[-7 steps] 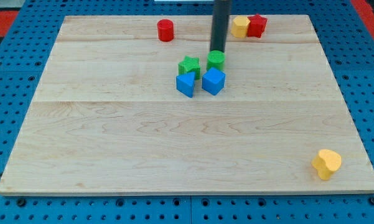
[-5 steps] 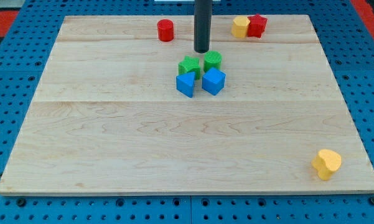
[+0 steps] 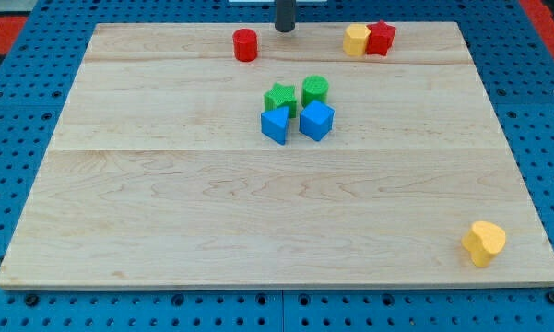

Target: Push the red star slightly down

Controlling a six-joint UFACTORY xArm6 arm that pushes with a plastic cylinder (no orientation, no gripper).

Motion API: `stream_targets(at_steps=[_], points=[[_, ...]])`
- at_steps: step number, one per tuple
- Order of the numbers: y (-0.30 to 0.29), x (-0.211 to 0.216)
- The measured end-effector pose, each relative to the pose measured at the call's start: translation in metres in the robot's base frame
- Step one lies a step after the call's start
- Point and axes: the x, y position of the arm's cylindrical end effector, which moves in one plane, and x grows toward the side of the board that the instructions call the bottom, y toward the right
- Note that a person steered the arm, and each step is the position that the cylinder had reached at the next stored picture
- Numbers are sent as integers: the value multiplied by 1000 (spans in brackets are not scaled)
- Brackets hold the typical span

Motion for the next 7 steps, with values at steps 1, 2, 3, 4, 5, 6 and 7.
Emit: stream_targets(at_steps=[1, 2, 3, 4, 5, 6, 7], points=[[0, -1], [0, 0], [2, -1], [17, -1], [45, 1], [87, -1], [94, -1]])
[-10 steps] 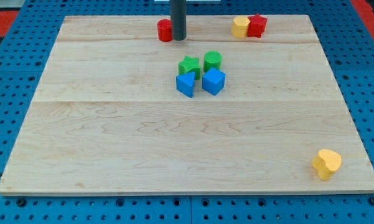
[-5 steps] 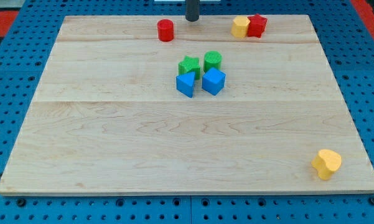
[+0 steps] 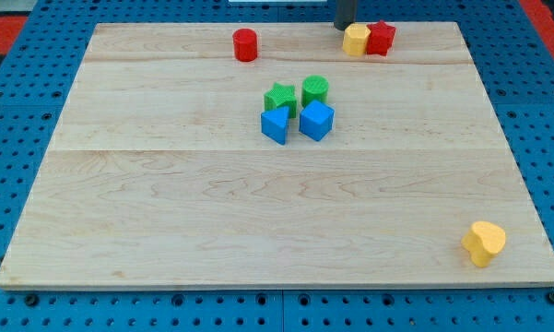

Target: Push the red star slightly down

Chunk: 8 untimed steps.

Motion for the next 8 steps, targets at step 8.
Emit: stream_targets(at_steps=[8], points=[[85, 95]])
